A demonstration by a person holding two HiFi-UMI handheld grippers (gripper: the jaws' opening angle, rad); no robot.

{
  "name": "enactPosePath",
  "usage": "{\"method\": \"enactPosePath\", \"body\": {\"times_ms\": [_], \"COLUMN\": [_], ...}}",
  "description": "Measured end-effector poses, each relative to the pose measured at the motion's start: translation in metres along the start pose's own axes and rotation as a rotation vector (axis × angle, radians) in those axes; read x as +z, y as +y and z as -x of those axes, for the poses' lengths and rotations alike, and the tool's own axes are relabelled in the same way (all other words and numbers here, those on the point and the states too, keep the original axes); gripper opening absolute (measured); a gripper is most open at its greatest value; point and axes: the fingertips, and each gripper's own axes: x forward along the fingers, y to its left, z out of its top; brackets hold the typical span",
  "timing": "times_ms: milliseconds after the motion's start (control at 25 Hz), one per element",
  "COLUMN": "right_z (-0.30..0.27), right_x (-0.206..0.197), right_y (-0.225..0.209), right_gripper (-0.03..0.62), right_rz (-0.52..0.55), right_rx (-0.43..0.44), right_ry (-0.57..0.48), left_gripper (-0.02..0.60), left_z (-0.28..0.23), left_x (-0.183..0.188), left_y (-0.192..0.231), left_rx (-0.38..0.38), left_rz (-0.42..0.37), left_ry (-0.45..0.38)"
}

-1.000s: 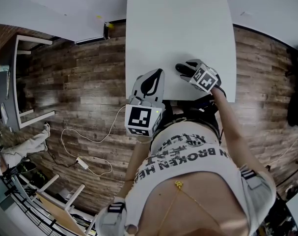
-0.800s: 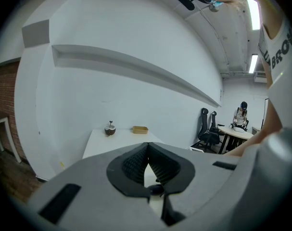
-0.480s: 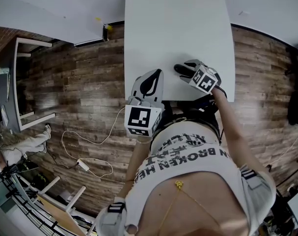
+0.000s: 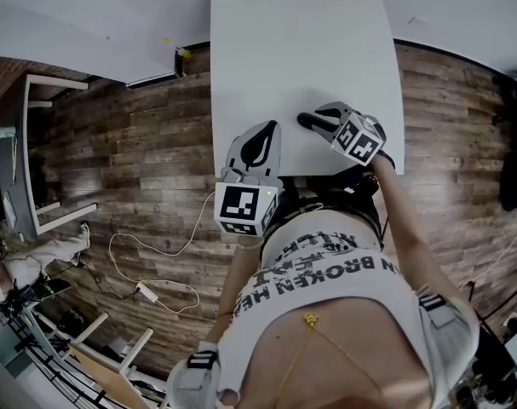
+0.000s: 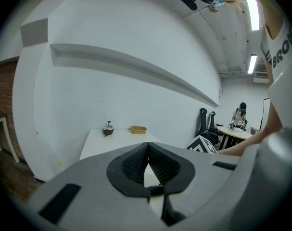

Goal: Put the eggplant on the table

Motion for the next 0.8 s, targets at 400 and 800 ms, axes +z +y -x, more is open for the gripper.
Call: {"method": "enactPosePath", "body": {"times_ms": [400, 800], "right_z": [0.042, 0.06], "right_x": [0.001, 0.011], "right_y": [0.001, 0.004], "right_gripper": [0.01, 0.008], "right_rz": [0.002, -0.012], "right_rx": [-0.032, -0.044], "right_ry": [-0.064, -0.103], "left_gripper": [0.006, 0.006], "left_z": [-0.009, -0.016], "left_x": [0.007, 0.006], "left_y": [-0.025, -0.028], "left_rx": [-0.032, -0.059], "left_rz": [-0.016, -0.013], "left_ry": [-0.01, -0.003]}}
